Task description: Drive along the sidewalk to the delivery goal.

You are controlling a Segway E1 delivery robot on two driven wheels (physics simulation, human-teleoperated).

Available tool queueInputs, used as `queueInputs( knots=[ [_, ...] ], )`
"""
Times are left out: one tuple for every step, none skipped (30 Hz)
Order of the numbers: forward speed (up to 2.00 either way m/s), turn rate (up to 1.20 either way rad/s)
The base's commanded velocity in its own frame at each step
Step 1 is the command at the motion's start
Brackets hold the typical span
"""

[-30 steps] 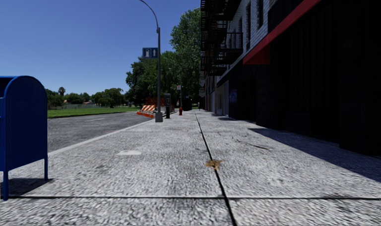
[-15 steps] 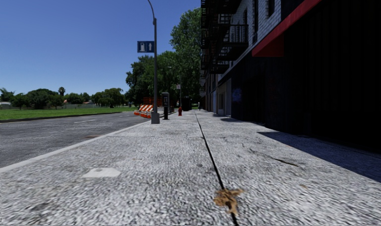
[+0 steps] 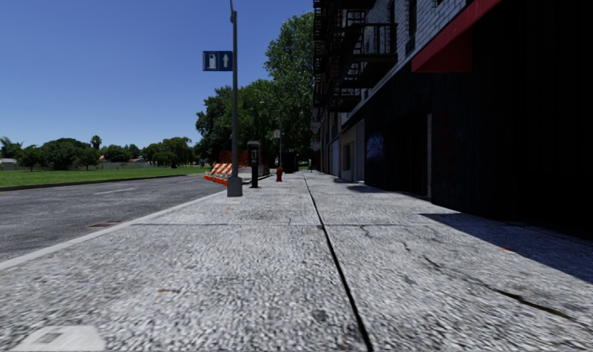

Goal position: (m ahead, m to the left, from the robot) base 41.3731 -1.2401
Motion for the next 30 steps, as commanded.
queueInputs(
  knots=[
    [2.0,0.0],
    [2.0,0.0],
    [2.0,0.0],
    [2.0,0.0],
    [2.0,0.0],
    [2.0,0.0],
    [2.0,0.0],
    [2.0,0.0],
    [2.0,0.0],
    [2.0,0.0],
    [2.0,0.0],
    [2.0,0.0],
    [2.0,0.0],
    [2.0,0.0],
    [2.0,0.0],
    [2.0,0.0],
    [2.0,0.0],
    [2.0,0.0],
    [2.0,0.0],
    [2.0,0.0],
    [2.0,0.0],
    [2.0,0.0],
    [2.0,0.0],
    [2.0,0.0],
    [2.0,0.0],
    [2.0,0.0],
    [2.0,0.0],
    [2.0,0.0],
    [2.0,0.0],
    [2.0,0.0]
  ],
)
